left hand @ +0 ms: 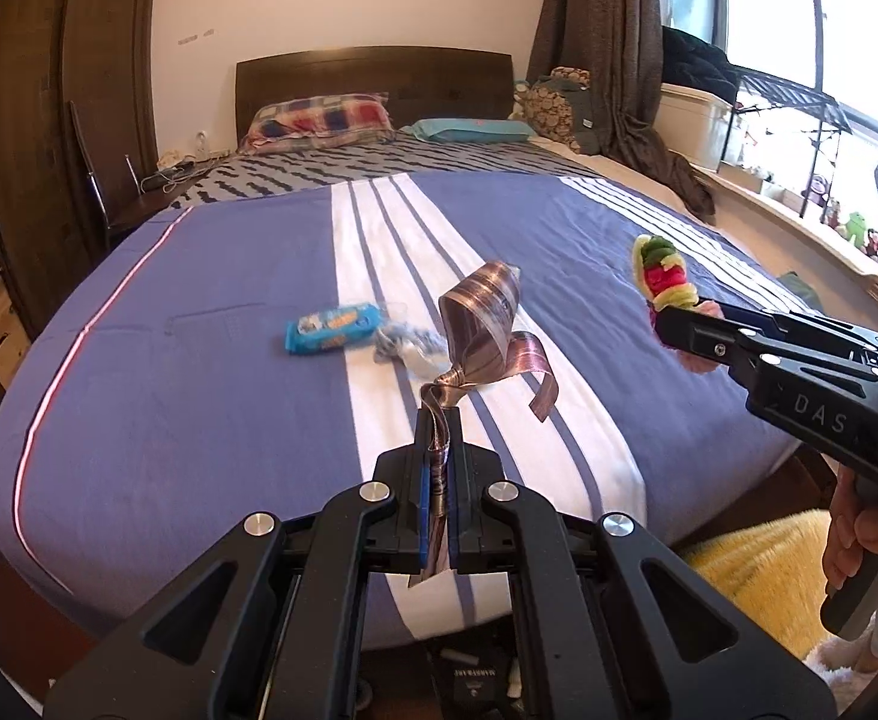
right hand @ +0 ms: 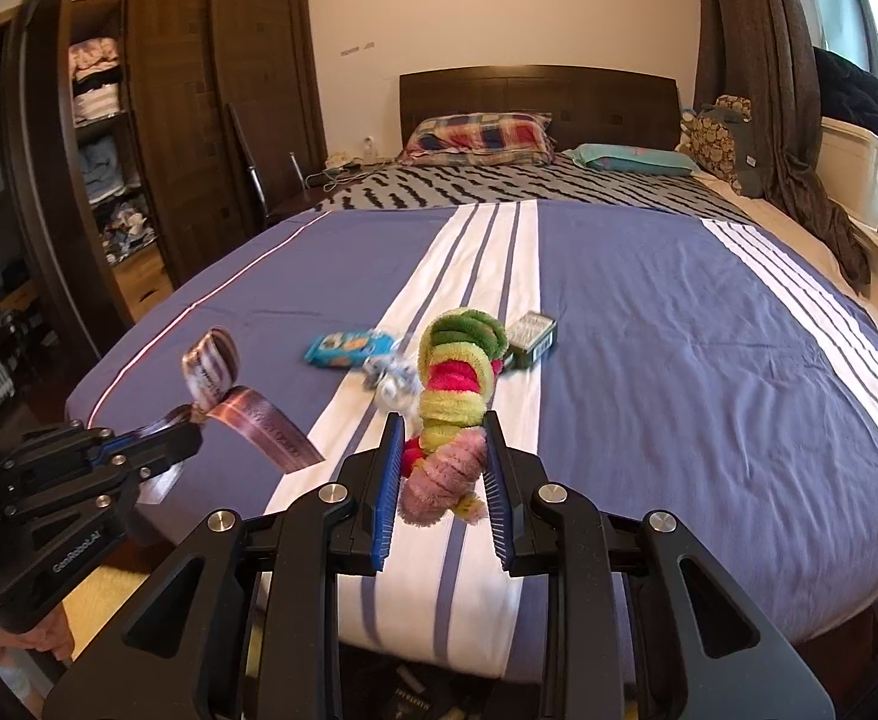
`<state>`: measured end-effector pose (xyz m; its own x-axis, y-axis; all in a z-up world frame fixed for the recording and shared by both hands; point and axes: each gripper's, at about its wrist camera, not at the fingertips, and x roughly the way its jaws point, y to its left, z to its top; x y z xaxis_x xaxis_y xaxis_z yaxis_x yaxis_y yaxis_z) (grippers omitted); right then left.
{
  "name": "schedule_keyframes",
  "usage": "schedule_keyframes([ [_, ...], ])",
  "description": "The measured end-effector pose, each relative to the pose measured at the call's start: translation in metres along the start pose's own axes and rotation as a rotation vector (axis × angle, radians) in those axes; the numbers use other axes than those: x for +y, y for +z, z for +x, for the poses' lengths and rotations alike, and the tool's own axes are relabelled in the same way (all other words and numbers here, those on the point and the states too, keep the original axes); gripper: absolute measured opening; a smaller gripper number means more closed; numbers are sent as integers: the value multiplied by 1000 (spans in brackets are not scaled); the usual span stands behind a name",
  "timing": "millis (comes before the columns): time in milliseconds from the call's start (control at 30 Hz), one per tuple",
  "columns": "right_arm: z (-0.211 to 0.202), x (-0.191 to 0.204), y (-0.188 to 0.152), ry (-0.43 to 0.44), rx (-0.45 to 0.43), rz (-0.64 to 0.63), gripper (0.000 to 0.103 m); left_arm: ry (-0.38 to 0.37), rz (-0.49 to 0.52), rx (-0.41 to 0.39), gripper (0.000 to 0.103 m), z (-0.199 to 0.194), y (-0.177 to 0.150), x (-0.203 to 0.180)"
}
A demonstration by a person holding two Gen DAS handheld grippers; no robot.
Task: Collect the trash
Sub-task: 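Carry the ribbon and fuzzy toy down toward the floor bin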
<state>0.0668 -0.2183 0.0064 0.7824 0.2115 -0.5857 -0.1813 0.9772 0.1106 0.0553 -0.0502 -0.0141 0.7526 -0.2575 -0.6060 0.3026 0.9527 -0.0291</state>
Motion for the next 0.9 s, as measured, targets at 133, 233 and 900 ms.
schedule_keyframes([
  [133,-12,7,-25,10,18,-9,26,-14,6,11,3,-9,-20,-7],
  [233,-14,10,-42,15,44,-7,26,-26,12,27,3,-14,-35,-12],
  [900,21,11,-161,57,322,44,26,-79,-14,265,3,25,-137,-24],
])
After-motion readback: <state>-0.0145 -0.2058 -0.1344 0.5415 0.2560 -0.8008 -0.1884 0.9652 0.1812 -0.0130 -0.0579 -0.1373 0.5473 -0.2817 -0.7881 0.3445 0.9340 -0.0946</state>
